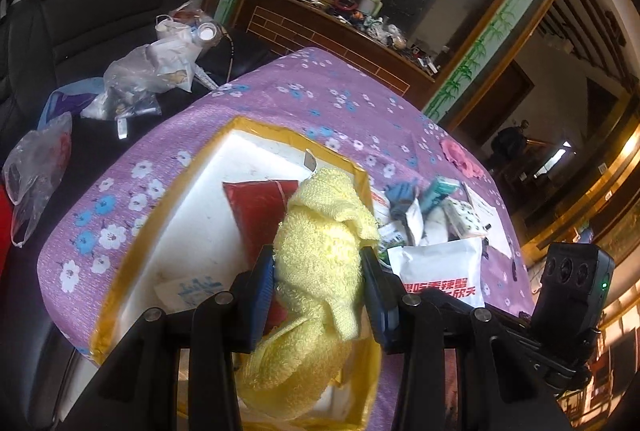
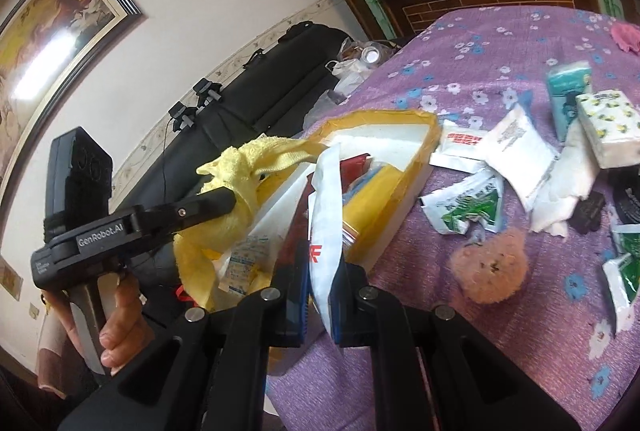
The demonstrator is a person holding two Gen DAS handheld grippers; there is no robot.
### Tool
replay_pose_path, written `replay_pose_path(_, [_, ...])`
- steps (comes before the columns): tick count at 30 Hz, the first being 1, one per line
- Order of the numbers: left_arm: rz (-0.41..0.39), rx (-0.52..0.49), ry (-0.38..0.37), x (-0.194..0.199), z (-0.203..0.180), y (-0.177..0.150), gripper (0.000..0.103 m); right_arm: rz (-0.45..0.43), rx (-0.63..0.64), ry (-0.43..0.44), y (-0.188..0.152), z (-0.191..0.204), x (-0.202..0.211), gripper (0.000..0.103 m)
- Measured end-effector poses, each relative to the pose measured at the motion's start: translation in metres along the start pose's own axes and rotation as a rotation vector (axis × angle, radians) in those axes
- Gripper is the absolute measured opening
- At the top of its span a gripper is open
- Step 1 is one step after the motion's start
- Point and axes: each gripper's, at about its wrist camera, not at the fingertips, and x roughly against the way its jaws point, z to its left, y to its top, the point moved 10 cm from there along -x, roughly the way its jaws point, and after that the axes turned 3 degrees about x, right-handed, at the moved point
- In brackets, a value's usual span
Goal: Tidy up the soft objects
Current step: 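Carry towel and white packet into the foam box and lower them, then move both tools back from the foam box toward the pile of items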
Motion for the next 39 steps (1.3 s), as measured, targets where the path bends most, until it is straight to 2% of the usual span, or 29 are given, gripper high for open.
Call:
replay_pose_path(4, [-0.011,0.002,0.016,-0.002,0.011,0.008,0.044,0.023,0.011,0.023,0.006,0.011,-0.016,0.008])
replay_pose_path(9, [-0.02,0.024,0.058,-0.016,0.033,0.02,0.044,0.096,0.007,0.062,0.011,0.019,-0.054,0.008])
replay_pose_path(12, [0.007,0.055,0.094,-0.032,0.05,0.019,0.044,0.134,0.033,0.05,0.006,0.021,-0.075,0.009])
replay_pose_path(14, [0.034,0.062,0.108,-0.042,0.056,0.014,0.045,0.139,0.081,-0.001,0.004,0.022,-0.083,0.01])
replay_pose_path(15, [0.04,0.071,0.116,-0.045,0.058,0.012,0.046,0.143,0.096,-0.025,0.003,0.02,-0.086,0.012])
replay_pose_path(17, [0.052,0.085,0.127,-0.051,0.064,0.007,0.049,0.154,0.086,-0.039,0.0,0.016,-0.088,0.028])
replay_pose_path(18, [0.057,0.099,0.123,-0.052,0.066,0.005,0.055,0.152,0.074,-0.038,0.0,0.015,-0.086,0.045])
replay_pose_path(19, [0.056,0.118,0.108,-0.052,0.066,0.004,0.061,0.14,0.065,-0.033,0.002,0.014,-0.083,0.055])
replay_pose_path(22, [0.052,0.133,0.075,-0.05,0.059,0.002,0.075,0.122,0.063,-0.02,0.004,0.015,-0.068,0.065])
replay_pose_path(24, [0.025,0.127,0.09,-0.045,0.054,0.003,0.085,0.115,0.069,-0.014,0.006,0.016,-0.059,0.067])
replay_pose_path(26, [-0.002,0.105,0.102,-0.039,0.046,0.006,0.088,0.11,0.091,-0.033,0.005,0.017,-0.047,0.069])
replay_pose_path(28, [-0.04,0.071,0.132,-0.031,0.038,0.009,0.089,0.099,0.119,-0.104,0.004,0.014,-0.035,0.069])
replay_pose_path(31, [-0.096,-0.049,0.258,-0.022,0.024,0.011,0.09,0.097,0.161,-0.247,0.001,-0.001,-0.014,0.069])
replay_pose_path(33, [-0.096,-0.112,0.285,-0.02,0.015,0.008,0.09,0.1,0.148,-0.277,-0.004,-0.012,-0.002,0.069])
replay_pose_path(36, [-0.081,-0.146,0.244,-0.017,-0.007,-0.001,0.09,0.079,0.097,-0.234,-0.011,-0.024,0.017,0.069])
replay_pose_path(39, [-0.087,-0.187,0.193,-0.012,-0.038,-0.01,0.09,0.049,0.054,-0.233,-0.017,-0.042,0.035,0.069])
